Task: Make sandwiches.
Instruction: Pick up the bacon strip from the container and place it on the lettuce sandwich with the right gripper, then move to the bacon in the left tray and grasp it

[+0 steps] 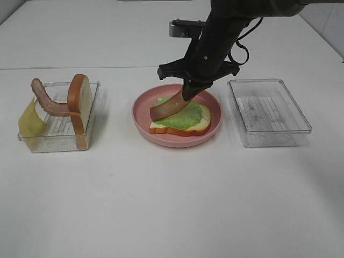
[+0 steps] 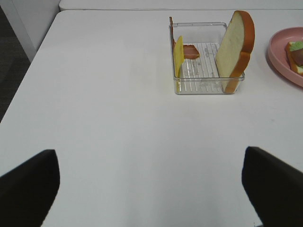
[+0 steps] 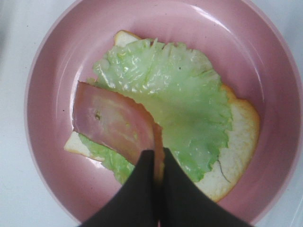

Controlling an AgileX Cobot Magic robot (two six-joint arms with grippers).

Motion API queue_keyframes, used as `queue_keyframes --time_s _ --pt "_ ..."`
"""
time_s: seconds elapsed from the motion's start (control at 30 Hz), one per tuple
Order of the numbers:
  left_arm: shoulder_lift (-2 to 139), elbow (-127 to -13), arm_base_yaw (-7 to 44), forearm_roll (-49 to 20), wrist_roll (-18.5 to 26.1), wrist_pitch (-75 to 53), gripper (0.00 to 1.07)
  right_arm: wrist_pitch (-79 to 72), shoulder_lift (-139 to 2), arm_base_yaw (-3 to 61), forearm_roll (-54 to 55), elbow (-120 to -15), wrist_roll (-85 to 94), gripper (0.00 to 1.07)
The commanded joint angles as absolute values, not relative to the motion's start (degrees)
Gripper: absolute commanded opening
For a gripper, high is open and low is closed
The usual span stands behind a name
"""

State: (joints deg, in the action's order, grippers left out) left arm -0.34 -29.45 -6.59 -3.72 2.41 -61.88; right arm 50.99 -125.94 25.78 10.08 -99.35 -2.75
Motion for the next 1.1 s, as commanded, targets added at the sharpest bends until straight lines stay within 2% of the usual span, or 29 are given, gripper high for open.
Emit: queue_keyframes --time_s 0.03,0.23,0.3,0.33,0.37,0.4,0.43,0.47,0.5,0.53,1.1 --pt "-1.0 -29.5 -6.3 -3.6 2.3 -61.7 1.01 50.6 -125.7 25.6 9.5 -99.6 -3.6 0.00" --pt "-1.0 -29.5 -6.3 -3.6 2.3 -61.7 1.01 50.8 -125.7 25.6 9.5 -99.6 -3.6 0.02" --pt "-1.0 -29.5 -6.3 -3.6 2.3 -61.7 1.01 50.5 -125.7 25.6 9.5 -99.6 -3.5 0.19" --pt "-1.0 -29.5 -6.3 -3.6 2.3 -61.7 1.01 50.5 -125.7 25.6 9.5 -99.6 -3.5 0.19" --pt "-1.0 -29.5 -6.3 -3.6 2.3 -61.7 1.01 50.4 -125.6 25.6 9.5 -99.6 -3.5 0.44" --pt "-1.0 -29.5 -6.3 -3.6 2.3 -61.7 1.01 50.4 -125.6 25.6 9.5 -99.6 -3.5 0.44" --pt "-1.0 -29.5 -6.3 -3.6 2.3 -61.7 1.01 50.8 -125.6 25.6 9.5 -99.6 -3.6 0.70" --pt "-1.0 -29.5 -6.3 -3.6 2.3 -61.7 1.01 50.9 -125.6 25.6 9.5 -99.6 -3.6 0.83" --pt "-1.0 -29.5 -6.3 -3.6 2.3 -61.7 1.01 50.9 -125.6 25.6 9.5 -99.6 -3.6 0.83" --pt "-1.0 -29.5 -6.3 -3.6 2.3 -61.7 1.01 51.2 -125.6 25.6 9.5 -99.6 -3.5 0.98" --pt "-1.0 -29.5 -6.3 -3.6 2.3 -61.7 1.01 57.6 -122.7 25.2 5.4 -99.6 -3.4 0.99"
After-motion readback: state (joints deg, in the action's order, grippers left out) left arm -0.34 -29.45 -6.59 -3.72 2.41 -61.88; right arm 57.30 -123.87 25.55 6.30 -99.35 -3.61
